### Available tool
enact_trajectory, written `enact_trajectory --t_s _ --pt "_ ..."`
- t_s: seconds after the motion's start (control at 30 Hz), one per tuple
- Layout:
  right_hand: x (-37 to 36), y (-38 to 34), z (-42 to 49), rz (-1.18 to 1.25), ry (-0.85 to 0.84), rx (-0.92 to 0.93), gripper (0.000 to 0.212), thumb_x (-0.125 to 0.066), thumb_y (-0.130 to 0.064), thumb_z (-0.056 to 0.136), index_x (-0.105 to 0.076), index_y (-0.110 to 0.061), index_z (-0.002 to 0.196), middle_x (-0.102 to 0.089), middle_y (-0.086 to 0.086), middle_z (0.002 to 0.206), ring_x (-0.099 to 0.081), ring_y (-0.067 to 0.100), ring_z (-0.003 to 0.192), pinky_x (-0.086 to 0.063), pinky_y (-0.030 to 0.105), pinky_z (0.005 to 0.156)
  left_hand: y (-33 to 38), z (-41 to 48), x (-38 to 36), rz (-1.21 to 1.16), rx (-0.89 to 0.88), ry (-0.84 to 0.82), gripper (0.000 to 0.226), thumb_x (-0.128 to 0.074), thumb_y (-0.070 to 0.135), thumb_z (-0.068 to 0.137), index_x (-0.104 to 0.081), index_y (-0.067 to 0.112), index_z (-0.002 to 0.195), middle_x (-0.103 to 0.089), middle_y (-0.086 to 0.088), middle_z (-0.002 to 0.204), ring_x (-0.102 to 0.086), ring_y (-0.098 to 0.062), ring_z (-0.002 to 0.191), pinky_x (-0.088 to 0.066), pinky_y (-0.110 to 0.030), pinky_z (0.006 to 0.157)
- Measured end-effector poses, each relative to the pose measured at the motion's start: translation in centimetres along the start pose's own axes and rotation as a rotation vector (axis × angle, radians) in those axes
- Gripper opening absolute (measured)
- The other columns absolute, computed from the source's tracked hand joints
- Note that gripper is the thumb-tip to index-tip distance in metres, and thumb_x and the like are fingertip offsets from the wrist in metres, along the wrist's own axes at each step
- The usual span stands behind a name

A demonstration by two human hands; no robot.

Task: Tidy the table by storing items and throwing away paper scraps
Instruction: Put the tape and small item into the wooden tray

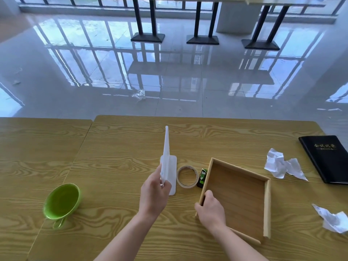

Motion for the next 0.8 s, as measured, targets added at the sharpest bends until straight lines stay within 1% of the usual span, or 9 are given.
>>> enact_trajectory --t_s 0.1,0.17,0.23,0.3,0.4,0.53,0.7,0.77,0.8 --pt "-0.5 -1.1 0.2 -0.019 -0.006 -0.012 0.021 -0.06 -0.028 0.087 -0.041 -0.02 0.086 -0.062 -0.001 0.08 -0.062 0.022 0.074 -0.049 0.036 0.064 -1.0 0.8 0.9 0.009 -0.013 -0.007 0.023 -0.062 0.009 0.083 -0.062 0.005 0.106 -0.049 0.016 0.059 -0.051 0.004 0.06 -0.035 -0.011 0.051" --pt "-0.8 -2.0 0.4 -0.031 -0.011 -0.018 0.021 -0.059 -0.028 0.087 -0.04 -0.02 0.086 -0.062 -0.002 0.08 -0.062 0.021 0.074 -0.047 0.035 0.063 -1.7 1.5 1.4 0.011 -0.016 -0.01 0.023 -0.062 0.009 0.083 -0.062 0.001 0.105 -0.053 0.022 0.068 -0.052 0.005 0.06 -0.036 -0.011 0.051" --pt "-1.1 -2.9 0.6 -0.04 -0.017 -0.017 0.021 -0.059 -0.028 0.087 -0.039 -0.022 0.085 -0.061 -0.003 0.079 -0.061 0.019 0.072 -0.044 0.032 0.06 -2.4 2.3 2.0 0.004 -0.031 -0.002 0.019 -0.062 0.008 0.082 -0.058 -0.003 0.097 -0.057 0.029 0.079 -0.053 0.006 0.061 -0.038 -0.009 0.053" --pt "-1.4 -3.7 1.0 -0.044 -0.025 -0.014 0.022 -0.06 -0.028 0.088 -0.038 -0.023 0.084 -0.06 -0.004 0.078 -0.06 0.018 0.072 -0.043 0.031 0.059 -2.9 3.1 2.6 -0.012 -0.034 0.014 0.016 -0.063 0.005 0.081 -0.057 -0.002 0.093 -0.054 0.038 0.08 -0.056 0.006 0.064 -0.039 -0.007 0.056" --pt "-1.7 -4.7 1.8 -0.068 -0.034 -0.001 0.023 -0.06 -0.027 0.088 -0.037 -0.023 0.084 -0.06 -0.004 0.078 -0.06 0.018 0.071 -0.041 0.03 0.058 -3.4 4.2 3.2 -0.002 -0.021 0.001 0.017 -0.062 0.008 0.082 -0.061 0.004 0.099 -0.064 0.027 0.082 -0.058 0.001 0.069 -0.04 -0.008 0.058" --pt "-1.8 -5.8 3.4 -0.075 -0.052 0.034 0.02 -0.06 -0.028 0.089 -0.04 -0.022 0.09 -0.06 -0.004 0.08 -0.06 0.017 0.073 -0.044 0.03 0.059 -3.4 5.3 3.9 0.004 -0.01 0.031 0.012 -0.061 0.005 0.081 -0.058 0.0 0.092 -0.052 0.023 0.055 -0.05 -0.004 0.055 -0.037 -0.009 0.052" --pt "-1.9 -6.8 5.9 -0.076 -0.093 0.095 0.021 -0.058 -0.029 0.088 -0.04 -0.019 0.091 -0.059 -0.002 0.079 -0.06 0.021 0.072 -0.047 0.036 0.062 -3.2 6.4 4.2 0.02 0.068 0.067 0.015 -0.06 0.008 0.083 -0.06 0.015 0.096 -0.048 0.021 0.05 -0.045 -0.004 0.052 -0.034 -0.016 0.047" --pt "-1.9 -7.3 6.8 -0.086 -0.119 0.127 0.021 -0.057 -0.029 0.089 -0.04 -0.018 0.092 -0.059 -0.001 0.081 -0.06 0.022 0.074 -0.049 0.037 0.065 -3.2 6.9 4.4 0.03 0.104 0.088 0.017 -0.059 0.008 0.083 -0.057 0.024 0.088 -0.048 0.023 0.049 -0.045 -0.003 0.049 -0.033 -0.016 0.045" --pt "-1.9 -7.7 7.2 -0.092 -0.132 0.143 0.021 -0.057 -0.03 0.089 -0.04 -0.018 0.093 -0.06 0.0 0.082 -0.06 0.023 0.076 -0.05 0.039 0.067 -3.1 7.2 4.6 0.031 0.112 0.099 0.024 -0.059 0.008 0.083 -0.052 0.031 0.082 -0.048 0.024 0.049 -0.044 -0.003 0.048 -0.034 -0.016 0.045"
Point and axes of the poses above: each hand's wrist, its own z-axis towards the middle knuckle, its own x-axis out of the back of the hand, y = z × x, the point moved 1 cm from there along z, towards the middle knuckle
